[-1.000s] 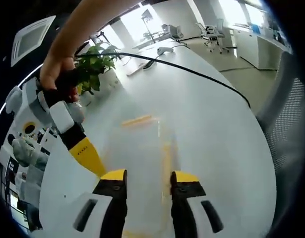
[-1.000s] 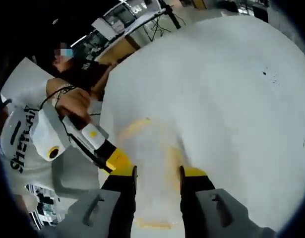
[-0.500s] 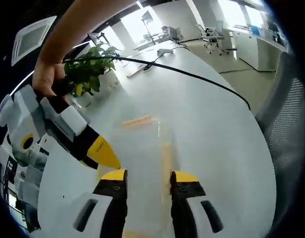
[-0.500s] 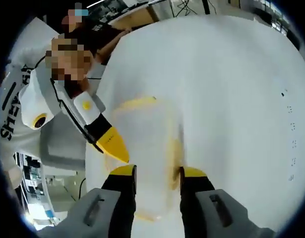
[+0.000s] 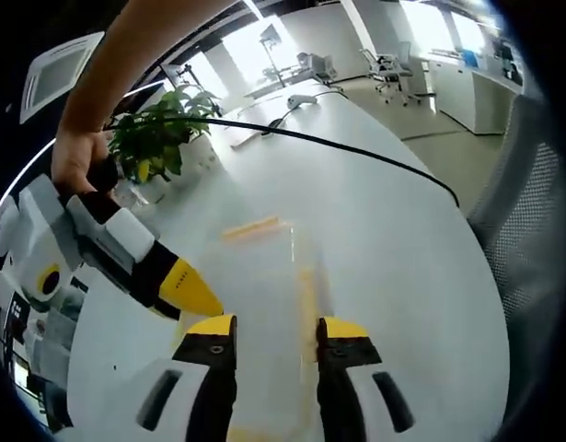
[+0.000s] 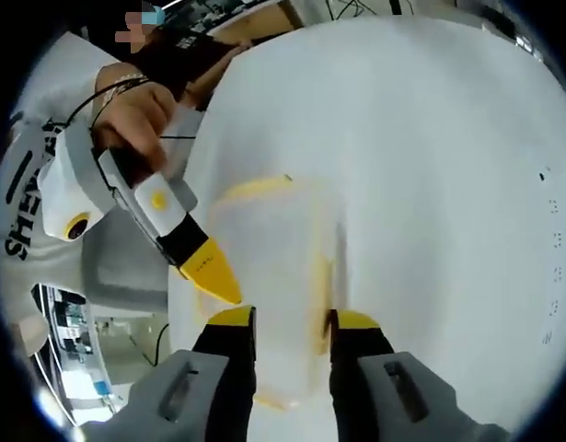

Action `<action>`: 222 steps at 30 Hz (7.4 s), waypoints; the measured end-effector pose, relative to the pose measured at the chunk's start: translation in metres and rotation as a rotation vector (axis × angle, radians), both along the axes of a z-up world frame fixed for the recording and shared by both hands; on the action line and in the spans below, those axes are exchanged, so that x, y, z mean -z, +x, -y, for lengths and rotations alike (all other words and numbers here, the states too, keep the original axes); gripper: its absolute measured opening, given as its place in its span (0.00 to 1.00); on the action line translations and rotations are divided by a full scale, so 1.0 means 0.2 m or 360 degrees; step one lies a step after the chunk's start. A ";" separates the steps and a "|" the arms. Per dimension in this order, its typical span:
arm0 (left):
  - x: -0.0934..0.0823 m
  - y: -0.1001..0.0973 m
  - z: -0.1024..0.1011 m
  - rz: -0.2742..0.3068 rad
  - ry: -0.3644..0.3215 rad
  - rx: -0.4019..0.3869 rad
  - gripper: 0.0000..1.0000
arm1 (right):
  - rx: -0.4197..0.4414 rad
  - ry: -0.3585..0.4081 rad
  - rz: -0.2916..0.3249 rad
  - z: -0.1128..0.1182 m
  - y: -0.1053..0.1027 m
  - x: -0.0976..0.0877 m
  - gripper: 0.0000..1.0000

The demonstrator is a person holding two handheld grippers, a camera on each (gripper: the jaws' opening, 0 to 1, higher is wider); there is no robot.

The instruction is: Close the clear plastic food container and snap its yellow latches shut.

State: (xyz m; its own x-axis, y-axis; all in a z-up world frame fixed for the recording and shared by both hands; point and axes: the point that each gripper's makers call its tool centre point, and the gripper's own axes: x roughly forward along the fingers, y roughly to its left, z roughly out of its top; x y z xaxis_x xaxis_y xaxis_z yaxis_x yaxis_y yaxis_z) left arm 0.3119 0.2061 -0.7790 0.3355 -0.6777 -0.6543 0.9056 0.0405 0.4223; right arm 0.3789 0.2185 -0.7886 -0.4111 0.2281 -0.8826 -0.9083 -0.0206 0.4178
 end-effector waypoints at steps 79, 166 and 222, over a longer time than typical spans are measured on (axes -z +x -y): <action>0.08 0.18 -0.25 -0.0534 0.0479 -0.0097 0.72 | 0.0129 -0.0025 0.0638 0.33 -0.21 0.04 0.68; 0.10 0.29 -0.78 -0.0465 0.0600 -0.0125 0.72 | 0.0219 0.0145 0.0660 -0.22 -0.09 0.05 0.69; 0.00 0.49 -0.78 -0.0486 0.0511 -0.0253 0.84 | 0.0321 0.0124 0.0723 -0.14 0.13 -0.04 0.90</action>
